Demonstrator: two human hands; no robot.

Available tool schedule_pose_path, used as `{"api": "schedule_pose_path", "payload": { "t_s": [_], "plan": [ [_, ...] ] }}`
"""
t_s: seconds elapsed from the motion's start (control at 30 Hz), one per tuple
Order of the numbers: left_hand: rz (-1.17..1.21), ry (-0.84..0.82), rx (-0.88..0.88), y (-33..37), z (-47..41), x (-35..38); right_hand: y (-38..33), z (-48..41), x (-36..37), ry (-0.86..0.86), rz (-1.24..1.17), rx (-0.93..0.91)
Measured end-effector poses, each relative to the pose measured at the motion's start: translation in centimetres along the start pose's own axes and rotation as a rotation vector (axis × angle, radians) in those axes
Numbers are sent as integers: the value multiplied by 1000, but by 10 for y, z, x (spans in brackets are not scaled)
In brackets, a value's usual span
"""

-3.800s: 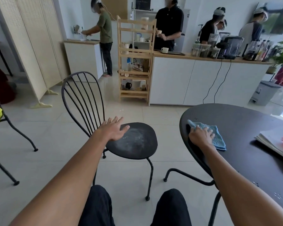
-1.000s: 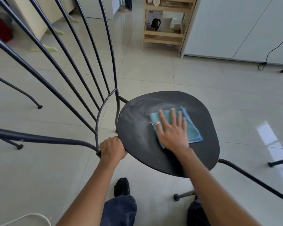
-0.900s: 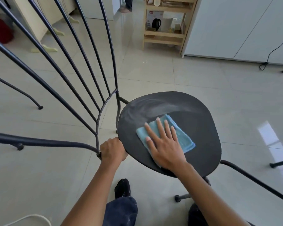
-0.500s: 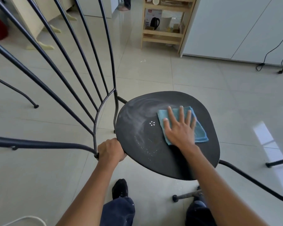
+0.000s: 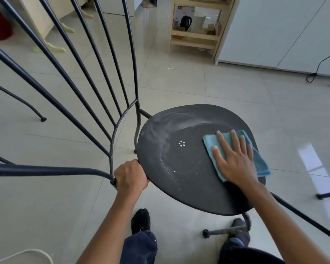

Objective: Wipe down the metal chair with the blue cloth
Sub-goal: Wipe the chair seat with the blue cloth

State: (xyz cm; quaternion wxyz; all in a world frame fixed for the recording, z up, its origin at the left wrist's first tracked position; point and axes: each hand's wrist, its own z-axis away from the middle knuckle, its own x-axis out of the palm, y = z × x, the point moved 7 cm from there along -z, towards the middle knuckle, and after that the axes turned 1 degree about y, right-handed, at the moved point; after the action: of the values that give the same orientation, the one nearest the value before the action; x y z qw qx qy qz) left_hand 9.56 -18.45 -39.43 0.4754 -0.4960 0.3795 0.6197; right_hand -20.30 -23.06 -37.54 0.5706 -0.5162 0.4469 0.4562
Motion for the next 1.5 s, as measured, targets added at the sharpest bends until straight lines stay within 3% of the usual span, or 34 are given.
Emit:
{"api": "schedule_pose_path", "payload": {
  "t_s": [0.13,0.23,0.33,0.4,0.57,0.67,0.77,0.83,0.93,1.0,1.17,1.3,1.37,1.5],
  "plan": [
    [56,-11,-23,-1,3,-4,-41,-51,8,-12,-49,80],
    [193,-69,-28,-3,4,-1,-85,-20,14,-27,-33,-182],
    [383,-149,-40,-9,0,-1,-73,30,11,-69,-21,-359],
    [622,-240,-50,-12,-1,-1,-37,38,4,-74,-20,-313],
    [1008,-356,-34,-8,5,-7,20,-20,-8,10,-17,32],
    [1205,-258,-125,-10,2,-18,4,-67,-6,45,-47,184],
    [1667,-176,-350,-13,-7,-28,-41,-88,4,27,-45,103],
    [1820,-190,-440,-12,-10,-27,-70,-80,8,18,-38,-52],
    [1819,-247,-434,-10,-16,-24,-81,-34,10,-2,-51,-269],
    [1818,-275,-434,-8,-18,-23,-56,-1,8,-10,-36,-302],
    [1842,-389,-500,0,-20,-19,28,-24,-9,27,-30,53],
    [1820,-407,-510,2,-22,-19,11,-92,-11,96,-32,209],
    [1811,-410,-495,2,-24,-18,-18,-119,-5,69,-39,167],
    [1771,-435,-479,-3,-30,-15,-79,-115,4,15,-35,-93]
  ]
}}
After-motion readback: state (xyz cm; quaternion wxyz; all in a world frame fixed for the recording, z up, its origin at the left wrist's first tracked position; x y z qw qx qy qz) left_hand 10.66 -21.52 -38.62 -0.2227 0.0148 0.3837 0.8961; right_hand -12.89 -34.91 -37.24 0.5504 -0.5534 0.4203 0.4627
